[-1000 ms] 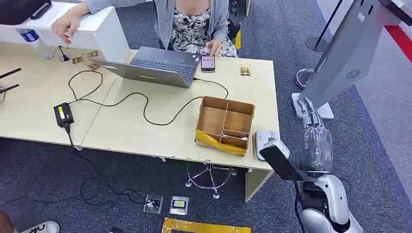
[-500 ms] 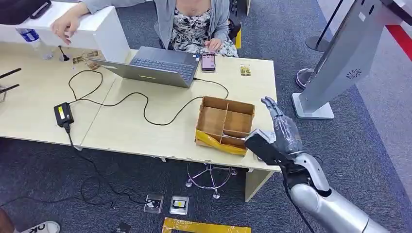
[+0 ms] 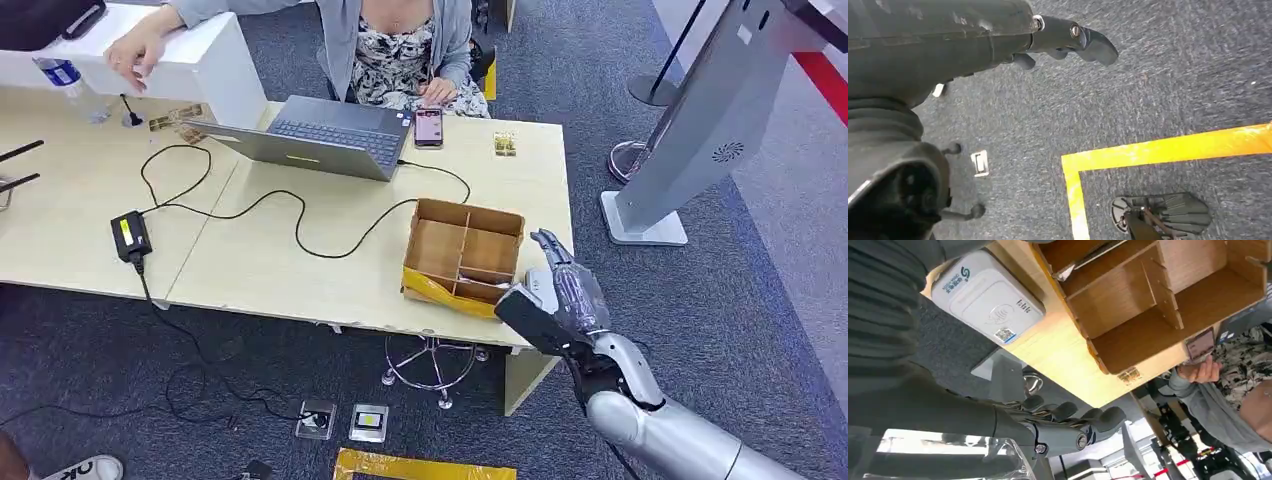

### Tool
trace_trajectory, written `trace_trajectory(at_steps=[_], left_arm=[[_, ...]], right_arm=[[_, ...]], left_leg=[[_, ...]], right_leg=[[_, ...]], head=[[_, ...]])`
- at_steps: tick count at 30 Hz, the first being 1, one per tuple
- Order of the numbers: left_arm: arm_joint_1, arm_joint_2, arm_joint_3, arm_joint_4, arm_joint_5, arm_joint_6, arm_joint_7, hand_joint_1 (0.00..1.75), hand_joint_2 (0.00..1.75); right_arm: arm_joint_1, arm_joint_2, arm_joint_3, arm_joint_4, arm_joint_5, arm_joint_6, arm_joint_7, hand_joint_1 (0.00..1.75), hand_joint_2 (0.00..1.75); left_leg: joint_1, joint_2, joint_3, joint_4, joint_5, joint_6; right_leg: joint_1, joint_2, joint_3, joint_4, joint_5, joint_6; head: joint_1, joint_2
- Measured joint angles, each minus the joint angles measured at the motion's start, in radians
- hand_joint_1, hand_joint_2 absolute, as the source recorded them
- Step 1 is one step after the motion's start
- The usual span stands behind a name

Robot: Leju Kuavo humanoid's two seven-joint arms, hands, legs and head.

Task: Pass the card to the sensor for recognition and then transmit it.

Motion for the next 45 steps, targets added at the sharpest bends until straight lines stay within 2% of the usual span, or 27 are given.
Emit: trace_trajectory(at_steps=[5,11,15,21,24,28,31,34,39,45], left_arm=[[0.002,0.002,0.0,0.0,0.012,-0.007,0.006,0.0,0.0],[0.002,0.002,0.0,0.0,0.033,-0.009,0.015,0.0,0.0],[0.003,0.002,0.002,0.0,0.043,-0.011,0.024,0.0,0.0],[0.007,0.003,0.002,0.0,0.051,-0.016,0.028,0.0,0.0],[0.007,0.003,0.003,0.0,0.053,-0.021,0.028,0.0,0.0],[0.008,0.005,0.003,0.0,0.06,-0.027,0.028,0.0,0.0],[0.008,0.008,0.003,0.0,0.061,-0.024,0.03,0.0,0.0],[0.009,0.008,0.003,0.0,0.059,-0.011,0.035,0.0,0.0],[0.01,0.007,0.003,0.0,0.04,0.019,0.035,0.0,0.0],[0.01,-0.002,0.003,0.0,0.02,0.026,0.02,0.0,0.0]], right_arm=[[0.017,0.024,0.021,0.031,0.061,-0.047,0.014,0.0,1.75],[0.077,0.1,-0.003,0.094,0.344,-0.055,0.092,0.0,1.75],[0.113,0.145,-0.074,0.112,0.511,-0.022,0.164,0.0,1.75],[0.171,0.196,-0.192,0.114,0.664,0.037,0.262,0.0,1.75],[0.195,0.224,-0.242,0.11,0.745,0.077,0.294,0.0,1.75],[0.216,0.268,-0.319,0.102,0.831,0.149,0.304,0.0,1.75],[0.216,0.29,-0.366,0.101,0.814,0.186,0.279,0.0,1.75],[0.203,0.287,-0.389,0.098,0.706,0.211,0.227,0.0,1.75],[0.137,0.237,-0.38,0.098,0.453,0.249,0.168,0.0,1.75],[0.082,0.188,-0.327,0.098,0.31,0.238,0.142,0.0,1.75]], left_leg=[[0.0,0.0,0.0,0.0,0.0,0.0],[0.0,0.0,0.0,0.0,0.0,0.0],[0.0,-0.001,0.0,0.0,0.0,0.0],[0.0,-0.001,0.0,0.0,0.0,0.0],[0.0,-0.001,0.0,0.0,0.0,0.0],[0.001,-0.001,0.0,0.0,0.0,0.0],[0.001,-0.001,0.001,0.0,0.001,0.0],[0.001,-0.001,0.001,0.0,0.001,-0.001],[0.0,0.0,0.001,0.0,0.001,-0.001],[0.0,0.0,0.001,0.0,0.001,-0.001]], right_leg=[[0.0,0.0,0.0,0.0,0.0,0.0],[0.001,0.0,0.0,0.0,0.0,0.0],[0.001,-0.002,0.001,0.0,0.0,0.0],[0.0,-0.002,0.001,0.0,0.0,0.0],[0.001,-0.002,0.001,0.0,0.0,0.0],[0.001,-0.001,0.001,0.0,0.0,0.0],[0.001,-0.002,0.001,0.0,0.0,0.0],[0.001,-0.001,0.001,0.0,0.0,0.0],[0.0,0.0,0.001,0.0,0.0,0.0],[0.0,0.0,0.001,0.0,0.0,0.0]], head=[[0.0,0.0],[0.0,0.0],[0.0,0.0],[0.0,0.0],[0.0,0.0],[0.0,0.0],[0.0,0.0],[0.0,0.0],[0.0,0.0],[0.0,0.0]])
